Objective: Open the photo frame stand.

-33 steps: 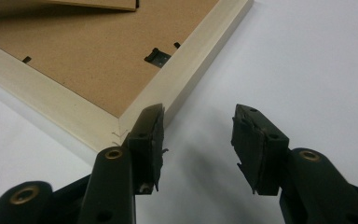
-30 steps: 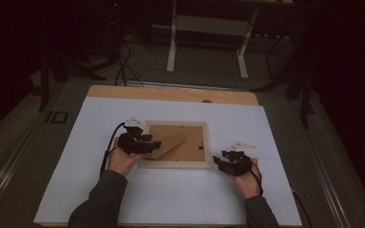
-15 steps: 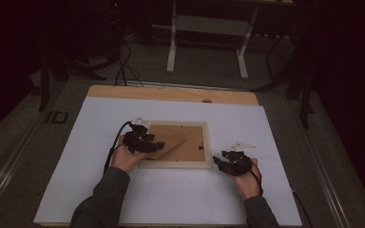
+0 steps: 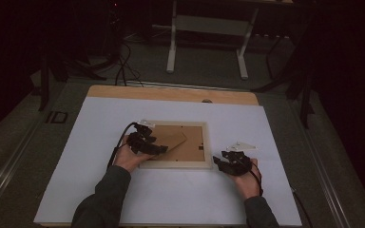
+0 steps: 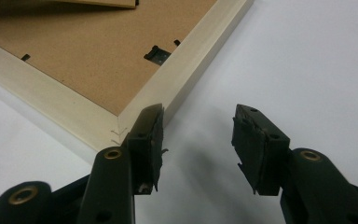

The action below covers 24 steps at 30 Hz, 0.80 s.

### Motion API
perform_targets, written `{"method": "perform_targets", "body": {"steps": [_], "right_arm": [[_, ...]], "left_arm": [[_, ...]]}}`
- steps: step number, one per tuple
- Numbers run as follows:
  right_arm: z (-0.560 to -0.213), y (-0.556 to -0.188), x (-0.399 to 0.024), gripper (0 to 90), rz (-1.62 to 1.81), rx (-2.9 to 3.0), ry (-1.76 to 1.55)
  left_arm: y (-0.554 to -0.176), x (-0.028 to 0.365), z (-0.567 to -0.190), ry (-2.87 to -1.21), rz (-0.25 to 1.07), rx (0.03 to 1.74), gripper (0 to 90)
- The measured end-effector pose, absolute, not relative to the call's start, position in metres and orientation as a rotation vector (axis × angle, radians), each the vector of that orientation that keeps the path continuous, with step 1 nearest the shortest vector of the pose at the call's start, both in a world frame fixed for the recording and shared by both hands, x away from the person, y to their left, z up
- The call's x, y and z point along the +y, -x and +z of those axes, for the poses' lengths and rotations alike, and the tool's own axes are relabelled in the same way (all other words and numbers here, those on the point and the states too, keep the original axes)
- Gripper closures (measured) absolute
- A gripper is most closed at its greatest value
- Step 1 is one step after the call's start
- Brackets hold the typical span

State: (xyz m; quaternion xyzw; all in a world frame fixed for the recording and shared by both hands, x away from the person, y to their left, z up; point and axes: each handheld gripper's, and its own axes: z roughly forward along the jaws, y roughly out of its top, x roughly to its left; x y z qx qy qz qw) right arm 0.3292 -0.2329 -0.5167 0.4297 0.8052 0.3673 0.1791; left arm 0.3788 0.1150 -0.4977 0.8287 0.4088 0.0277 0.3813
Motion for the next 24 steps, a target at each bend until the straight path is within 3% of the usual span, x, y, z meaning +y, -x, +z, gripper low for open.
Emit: {"method": "perform_targets", "body": {"steps": [19, 24], "right_arm": [[-0.518, -0.329, -0.232, 52.1, 1.034, 2.284, -1.213], [-0.518, -0.329, -0.232, 51.9, 1.035, 2.284, -1.213]], "left_arm": [[-0.383, 0.103, -0.505, -2.164, 0.029, 1.016, 29.8], [-0.384, 0.102, -0.507, -2.197, 0.024, 1.012, 36.5]]}}
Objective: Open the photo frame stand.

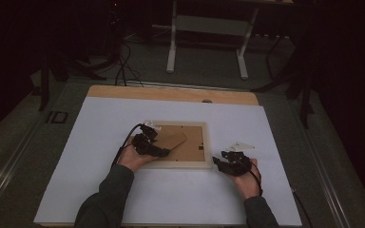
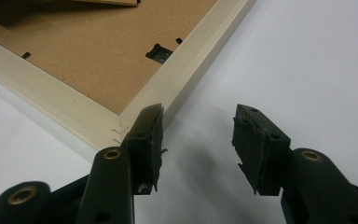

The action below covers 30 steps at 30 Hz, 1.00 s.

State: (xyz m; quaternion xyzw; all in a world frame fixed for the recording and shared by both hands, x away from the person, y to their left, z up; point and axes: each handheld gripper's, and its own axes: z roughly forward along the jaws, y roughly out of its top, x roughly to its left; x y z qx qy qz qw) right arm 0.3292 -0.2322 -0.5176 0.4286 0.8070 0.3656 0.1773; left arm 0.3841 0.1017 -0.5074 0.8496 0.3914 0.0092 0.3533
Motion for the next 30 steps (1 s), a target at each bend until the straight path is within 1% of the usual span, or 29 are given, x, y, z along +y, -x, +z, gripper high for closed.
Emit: {"method": "perform_targets", "body": {"steps": [10, 30], "right_arm": [[-0.5176, -0.3292, -0.2322, 51.6, 1.035, 2.283, -1.210], [-0.5138, -0.3288, -0.2267, 51.2, 1.045, 2.278, -1.196]], "left_arm": [[-0.3822, 0.0998, -0.5057, -2.206, 0.058, 0.995, 37.7], [-0.3750, 0.0933, -0.5001, -2.251, 0.177, 0.943, 37.7]]}}
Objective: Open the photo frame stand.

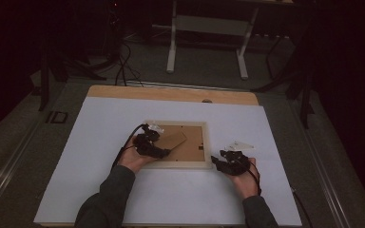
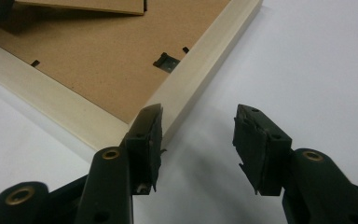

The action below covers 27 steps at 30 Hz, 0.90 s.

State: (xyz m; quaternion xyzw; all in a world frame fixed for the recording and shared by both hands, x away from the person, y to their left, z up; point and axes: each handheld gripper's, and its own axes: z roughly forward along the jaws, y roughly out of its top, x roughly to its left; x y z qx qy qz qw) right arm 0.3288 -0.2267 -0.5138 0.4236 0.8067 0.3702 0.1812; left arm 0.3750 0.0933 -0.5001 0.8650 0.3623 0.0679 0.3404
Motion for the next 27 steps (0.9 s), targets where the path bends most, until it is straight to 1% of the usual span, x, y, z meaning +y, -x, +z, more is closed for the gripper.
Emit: {"method": "perform_targets", "body": {"steps": [15, 27], "right_arm": [[-0.501, -0.339, -0.209, 51.1, 1.052, 2.287, -1.140], [-0.482, -0.348, -0.212, 51.2, 1.113, 2.279, -1.144]], "left_arm": [[-0.362, 0.089, -0.491, -2.258, 0.297, 0.892, 37.7], [-0.354, 0.087, -0.490, -2.257, 0.361, 0.873, 37.7]]}}
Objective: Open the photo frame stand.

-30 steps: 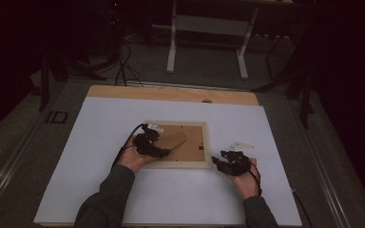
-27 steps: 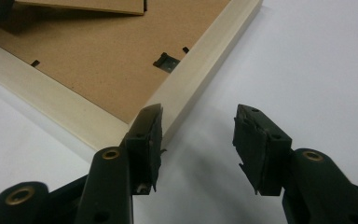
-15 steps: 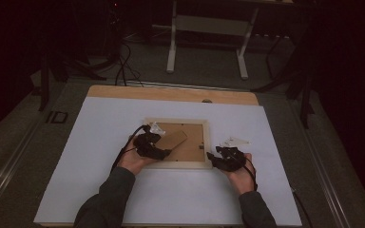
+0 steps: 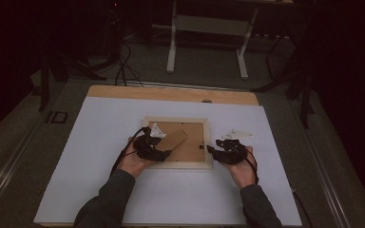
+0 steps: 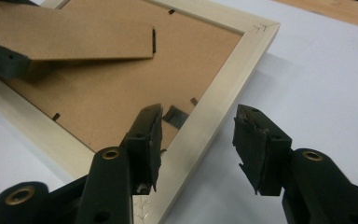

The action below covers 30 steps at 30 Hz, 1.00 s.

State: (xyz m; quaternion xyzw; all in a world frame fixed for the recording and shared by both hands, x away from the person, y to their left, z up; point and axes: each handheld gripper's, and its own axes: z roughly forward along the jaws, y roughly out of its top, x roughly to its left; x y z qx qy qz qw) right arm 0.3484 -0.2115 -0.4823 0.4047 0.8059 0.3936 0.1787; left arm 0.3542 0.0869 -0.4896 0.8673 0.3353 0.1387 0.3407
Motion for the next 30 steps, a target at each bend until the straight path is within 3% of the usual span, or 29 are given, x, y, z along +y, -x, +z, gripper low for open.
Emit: {"method": "perform_targets", "body": {"steps": [30], "right_arm": [[-0.460, -0.378, -0.221, 51.9, 1.136, 2.239, -1.207]], "left_arm": [[-0.335, 0.082, -0.484, -2.242, 0.515, 0.806, 37.6]]}}
